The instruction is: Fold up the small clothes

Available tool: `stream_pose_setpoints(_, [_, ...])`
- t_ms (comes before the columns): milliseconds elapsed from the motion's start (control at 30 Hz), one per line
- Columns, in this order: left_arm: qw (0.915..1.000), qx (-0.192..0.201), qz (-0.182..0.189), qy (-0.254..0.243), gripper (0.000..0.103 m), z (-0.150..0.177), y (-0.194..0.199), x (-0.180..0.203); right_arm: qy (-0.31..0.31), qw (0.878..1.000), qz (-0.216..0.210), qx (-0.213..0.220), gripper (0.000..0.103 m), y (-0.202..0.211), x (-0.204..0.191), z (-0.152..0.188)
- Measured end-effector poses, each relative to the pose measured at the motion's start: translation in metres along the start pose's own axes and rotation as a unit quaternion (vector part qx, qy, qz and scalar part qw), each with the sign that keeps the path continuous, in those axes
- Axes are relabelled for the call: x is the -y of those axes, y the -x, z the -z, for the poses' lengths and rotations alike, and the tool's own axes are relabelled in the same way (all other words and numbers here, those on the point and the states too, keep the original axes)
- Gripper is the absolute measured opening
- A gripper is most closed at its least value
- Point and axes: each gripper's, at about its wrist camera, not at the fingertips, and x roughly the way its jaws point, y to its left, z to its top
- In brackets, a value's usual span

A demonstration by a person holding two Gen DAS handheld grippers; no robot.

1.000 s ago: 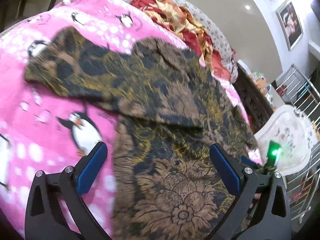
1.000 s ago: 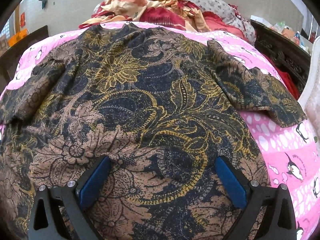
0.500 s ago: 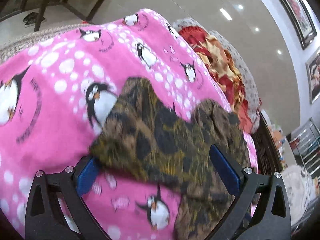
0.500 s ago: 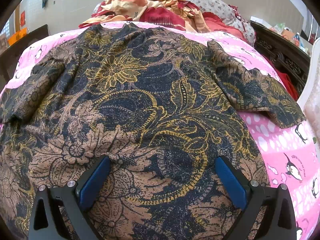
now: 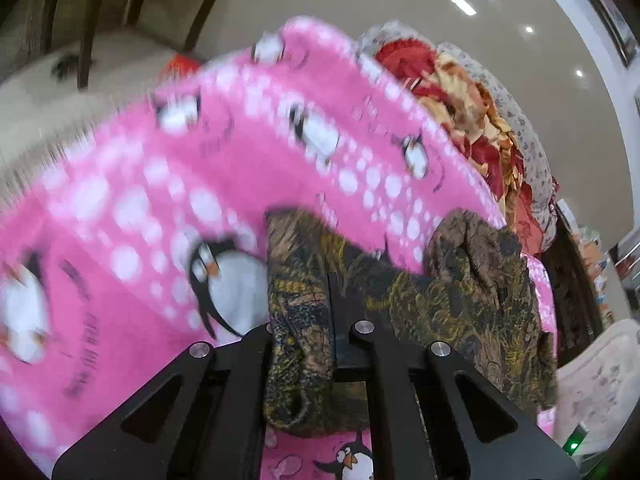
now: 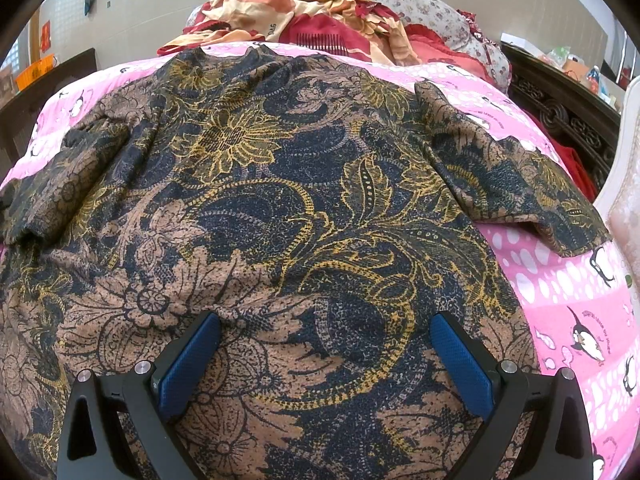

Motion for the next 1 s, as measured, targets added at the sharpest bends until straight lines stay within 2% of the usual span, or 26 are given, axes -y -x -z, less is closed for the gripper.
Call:
stream_pose_setpoints(133, [0.9944, 0.105, -0.005, -0.008, 0.003, -0.050, 0.060, -0.003, 0.000, 1.000, 0.000, 0.000, 0.103, 0.000, 0.000, 0.000])
stream_pose_setpoints(200, [0.9888, 0.147, -0.024, -0.010, 0.003, -0.075, 0.084, -0.011, 0.000, 1.000, 0.000, 0.001, 0.103, 0.000, 0.000, 0.000])
stream_pose_setpoints(333, [0.9785, 0.192, -0.072, -0.020, 0.003, -0.112, 0.115, -0.027, 0.001, 1.000, 0.001, 0.001, 0.103, 0.000, 0.000, 0.000])
stream_pose_setpoints(467, [0.9637, 0.242, -0.111, -0.012, 0.003, -0.113, 0.135, -0.033, 0.001, 1.000, 0.001, 0.001, 0.103, 0.000, 0.000, 0.000])
stream_pose_setpoints(533, [0.9628, 0.249, -0.105, -0.002, 0.003, -0.109, 0.137, -0.032, 0.000, 1.000, 0.001, 0.001, 0.103, 0.000, 0.000, 0.000])
stream_pose_setpoints(600, [0.9701, 0.229, -0.078, -0.022, 0.003, -0.105, 0.126, -0.018, 0.001, 1.000, 0.002, 0.001, 0.103, 0.000, -0.001, 0.000])
stream_pose_setpoints(667, [0.9756, 0.205, -0.047, -0.063, 0.003, -0.096, 0.111, 0.011, 0.001, 1.000, 0.001, 0.001, 0.103, 0.000, -0.001, 0.000])
stream_pose_setpoints(767, [0.9799, 0.150, 0.023, -0.129, 0.003, -0.071, 0.075, 0.074, 0.001, 1.000, 0.002, 0.001, 0.103, -0.001, -0.001, 0.000])
stream_pose_setpoints(867, [0.9767, 0.089, 0.088, -0.174, 0.003, -0.031, 0.033, 0.140, 0.001, 1.000, 0.003, 0.002, 0.103, 0.001, 0.000, 0.000])
stream_pose_setpoints(1000, [0.9686, 0.000, 0.136, -0.208, 0.003, 0.033, -0.031, 0.212, 0.000, 1.000, 0.001, 0.002, 0.103, 0.001, 0.000, 0.001])
